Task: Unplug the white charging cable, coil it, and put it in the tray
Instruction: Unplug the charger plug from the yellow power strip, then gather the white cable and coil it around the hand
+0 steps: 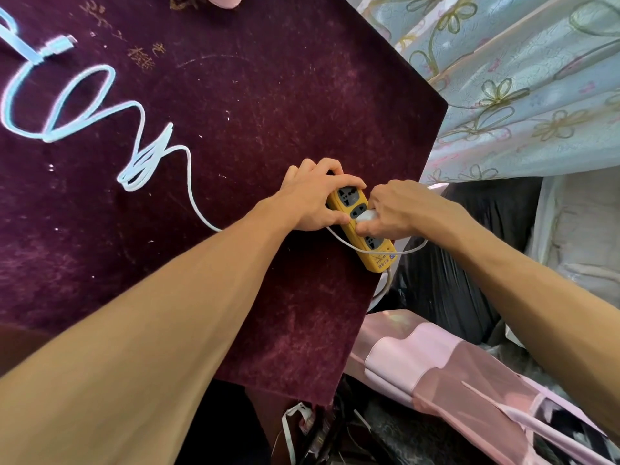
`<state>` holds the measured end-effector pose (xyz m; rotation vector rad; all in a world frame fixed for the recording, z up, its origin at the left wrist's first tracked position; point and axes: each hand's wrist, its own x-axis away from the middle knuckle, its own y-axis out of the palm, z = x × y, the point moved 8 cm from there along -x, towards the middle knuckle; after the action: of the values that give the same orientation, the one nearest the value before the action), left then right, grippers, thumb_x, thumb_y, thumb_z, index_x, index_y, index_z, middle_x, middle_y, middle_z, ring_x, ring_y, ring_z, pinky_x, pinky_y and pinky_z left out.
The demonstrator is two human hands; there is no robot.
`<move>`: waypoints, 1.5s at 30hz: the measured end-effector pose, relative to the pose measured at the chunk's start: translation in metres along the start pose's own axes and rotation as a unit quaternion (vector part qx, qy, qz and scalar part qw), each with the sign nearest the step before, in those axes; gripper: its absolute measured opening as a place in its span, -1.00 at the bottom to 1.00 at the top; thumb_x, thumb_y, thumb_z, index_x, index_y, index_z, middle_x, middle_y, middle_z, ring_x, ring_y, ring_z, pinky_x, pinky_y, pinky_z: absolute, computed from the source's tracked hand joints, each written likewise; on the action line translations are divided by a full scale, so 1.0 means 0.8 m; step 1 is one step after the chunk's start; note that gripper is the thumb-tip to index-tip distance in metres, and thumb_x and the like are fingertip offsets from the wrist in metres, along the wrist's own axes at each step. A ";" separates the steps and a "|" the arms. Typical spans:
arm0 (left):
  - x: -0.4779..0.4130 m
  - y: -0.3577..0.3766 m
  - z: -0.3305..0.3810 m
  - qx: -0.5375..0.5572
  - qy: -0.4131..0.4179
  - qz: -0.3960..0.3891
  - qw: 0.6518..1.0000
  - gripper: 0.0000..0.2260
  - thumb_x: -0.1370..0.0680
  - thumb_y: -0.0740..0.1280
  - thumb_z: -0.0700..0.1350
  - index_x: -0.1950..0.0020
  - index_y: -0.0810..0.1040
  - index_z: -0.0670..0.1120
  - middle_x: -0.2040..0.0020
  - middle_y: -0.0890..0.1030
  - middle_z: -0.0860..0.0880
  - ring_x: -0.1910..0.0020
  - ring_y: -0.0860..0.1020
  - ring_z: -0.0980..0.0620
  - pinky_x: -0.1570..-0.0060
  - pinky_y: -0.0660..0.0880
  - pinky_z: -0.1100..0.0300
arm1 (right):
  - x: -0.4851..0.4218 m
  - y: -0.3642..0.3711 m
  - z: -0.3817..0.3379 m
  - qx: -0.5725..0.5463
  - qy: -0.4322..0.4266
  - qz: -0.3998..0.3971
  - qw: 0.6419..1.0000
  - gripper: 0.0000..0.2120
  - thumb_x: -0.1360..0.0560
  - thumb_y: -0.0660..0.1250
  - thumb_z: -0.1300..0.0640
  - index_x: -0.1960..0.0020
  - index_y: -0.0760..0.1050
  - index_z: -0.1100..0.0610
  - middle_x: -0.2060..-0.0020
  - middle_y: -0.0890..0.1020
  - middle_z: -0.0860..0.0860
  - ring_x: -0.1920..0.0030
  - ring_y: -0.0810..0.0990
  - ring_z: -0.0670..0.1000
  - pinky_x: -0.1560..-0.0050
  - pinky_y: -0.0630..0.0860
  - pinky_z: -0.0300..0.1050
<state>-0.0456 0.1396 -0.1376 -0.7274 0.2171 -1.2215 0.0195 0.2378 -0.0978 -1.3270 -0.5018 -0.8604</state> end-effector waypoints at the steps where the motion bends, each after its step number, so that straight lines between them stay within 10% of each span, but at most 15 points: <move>1: 0.000 0.000 0.000 0.000 0.000 0.000 1.000 -0.49 -0.47 0.42 0.24 -0.38 0.36 0.41 -0.33 0.36 0.12 -0.13 0.22 0.07 -0.21 0.16 0.09 | 0.001 -0.001 0.000 0.000 0.003 0.000 1.000 -0.55 -0.44 0.33 -0.30 0.34 0.31 0.02 0.39 0.44 -0.03 0.41 0.39 -0.04 0.38 0.29 -0.08; 19: -0.004 0.000 0.003 -0.026 -0.013 -0.026 0.999 -0.47 -0.47 0.41 0.24 -0.41 0.34 0.41 -0.36 0.36 0.10 -0.15 0.28 0.02 -0.20 0.20 0.07 | 0.062 0.000 -0.005 -0.124 0.043 0.005 0.991 -0.56 -0.57 0.23 -0.30 0.08 0.50 0.09 0.16 0.59 0.05 0.16 0.55 0.14 0.22 0.39 -0.02; 25: 0.078 -0.061 0.047 0.048 -0.081 0.099 0.991 -0.57 -0.56 0.38 -0.09 -0.43 0.50 0.09 -0.32 0.54 -0.01 -0.28 0.44 -0.07 -0.27 0.39 0.03 | 0.184 0.030 -0.045 -0.465 0.119 0.109 0.871 -0.69 -0.53 0.40 -0.28 -0.03 0.45 -0.09 0.25 0.64 -0.12 0.33 0.59 -0.14 0.39 0.39 -0.26; 29: 0.203 -0.087 0.065 0.398 -0.282 0.113 0.865 -0.80 -0.62 0.33 -0.19 -0.22 0.64 -0.08 0.05 0.69 -0.06 0.19 0.60 0.13 0.17 0.54 0.27 | 0.285 0.015 -0.082 -0.596 0.129 0.162 0.776 -0.61 -0.43 0.42 -0.35 -0.13 0.53 -0.16 0.28 0.68 -0.15 0.34 0.60 -0.20 0.33 0.45 -0.32; 34: 0.321 -0.124 0.180 0.555 -0.386 -0.038 0.736 -0.70 -0.68 0.18 -0.01 -0.16 0.63 -0.14 0.13 0.73 -0.12 0.32 0.63 -0.02 0.44 0.55 0.22 | 0.402 -0.046 -0.111 -0.632 0.101 0.201 0.741 -0.54 -0.34 0.49 -0.36 -0.21 0.56 -0.33 0.03 0.69 -0.36 0.06 0.67 -0.31 0.05 0.54 -0.45; 45: 0.409 -0.253 0.380 0.365 -0.144 -0.102 0.914 -0.66 -0.45 0.48 0.13 -0.06 0.72 -0.09 0.15 0.68 -0.14 0.21 0.54 -0.08 0.28 0.45 0.14 | 0.587 -0.178 -0.124 -0.584 -0.014 0.328 0.742 -0.63 -0.44 0.51 -0.14 -0.23 0.60 -0.19 0.04 0.69 -0.26 -0.02 0.66 -0.22 -0.07 0.56 -0.25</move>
<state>0.0720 -0.0698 0.2903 -0.2616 -0.5553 -1.2521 0.1789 0.0213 0.3250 -2.4439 0.6499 -0.4939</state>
